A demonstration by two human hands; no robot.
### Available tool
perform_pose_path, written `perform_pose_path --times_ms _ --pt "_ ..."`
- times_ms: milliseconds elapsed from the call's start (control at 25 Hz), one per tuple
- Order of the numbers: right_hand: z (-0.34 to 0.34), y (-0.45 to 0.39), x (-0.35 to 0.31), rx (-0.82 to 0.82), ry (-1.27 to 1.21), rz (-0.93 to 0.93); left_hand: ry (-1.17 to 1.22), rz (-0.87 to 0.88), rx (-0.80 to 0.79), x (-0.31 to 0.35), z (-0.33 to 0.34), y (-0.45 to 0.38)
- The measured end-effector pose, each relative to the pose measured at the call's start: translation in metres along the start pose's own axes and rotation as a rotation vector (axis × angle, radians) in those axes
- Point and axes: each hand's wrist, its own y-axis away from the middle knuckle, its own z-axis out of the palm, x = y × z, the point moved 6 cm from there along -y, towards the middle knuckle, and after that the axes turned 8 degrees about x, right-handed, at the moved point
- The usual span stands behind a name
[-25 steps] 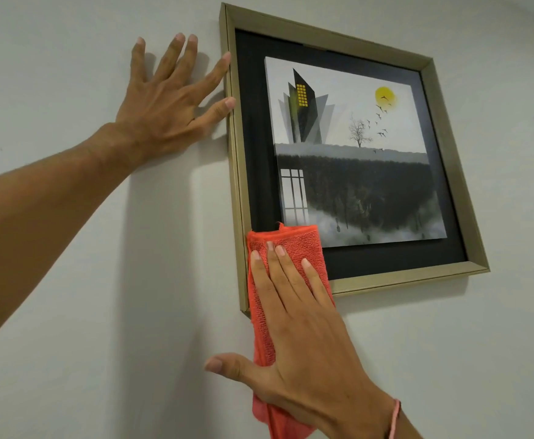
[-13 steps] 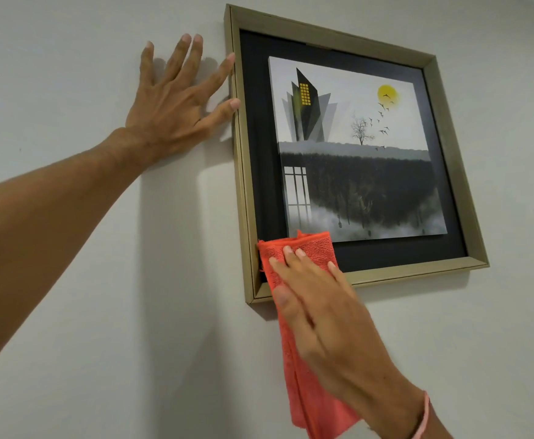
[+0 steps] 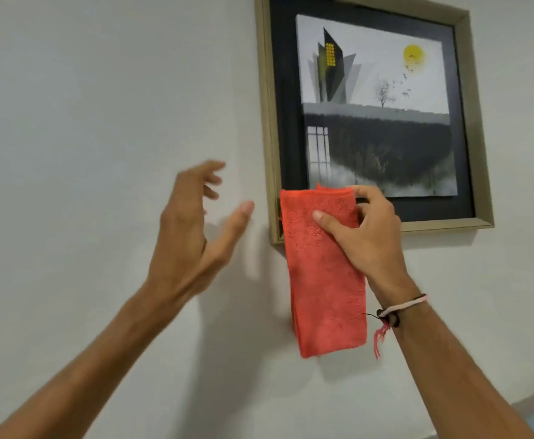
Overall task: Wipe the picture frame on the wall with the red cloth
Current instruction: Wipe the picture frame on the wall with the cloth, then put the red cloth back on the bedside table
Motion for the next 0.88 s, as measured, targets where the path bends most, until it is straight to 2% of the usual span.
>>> perform_pose_path --times_ms 120,240,320,400,560,680,880 --pt "0.011 0.047 -0.014 -0.12 -0.251 0.115 0.164 -0.371 -0.176 0.008 -0.014 0.069" --pt "0.027 0.12 -0.026 -0.205 -0.467 0.236 0.317 -0.707 -0.466 0.0 -0.034 0.138" --pt "0.043 0.174 -0.024 -0.257 -0.584 0.373 0.449 -0.867 -0.677 -0.007 -0.06 0.187" --pt "0.054 0.223 -0.014 -0.283 -0.641 0.498 0.453 -1.016 -0.761 -0.019 -0.099 0.234" --pt "0.069 0.332 0.023 -0.334 -0.542 0.681 0.298 -1.275 -0.7 -0.049 -0.199 0.332" --pt "0.069 0.437 0.073 -0.488 -0.365 0.843 0.223 -1.493 -0.658 -0.062 -0.273 0.416" --pt "0.028 0.634 0.171 -0.647 -0.057 1.113 -0.028 -1.861 -0.334 -0.072 -0.357 0.594"
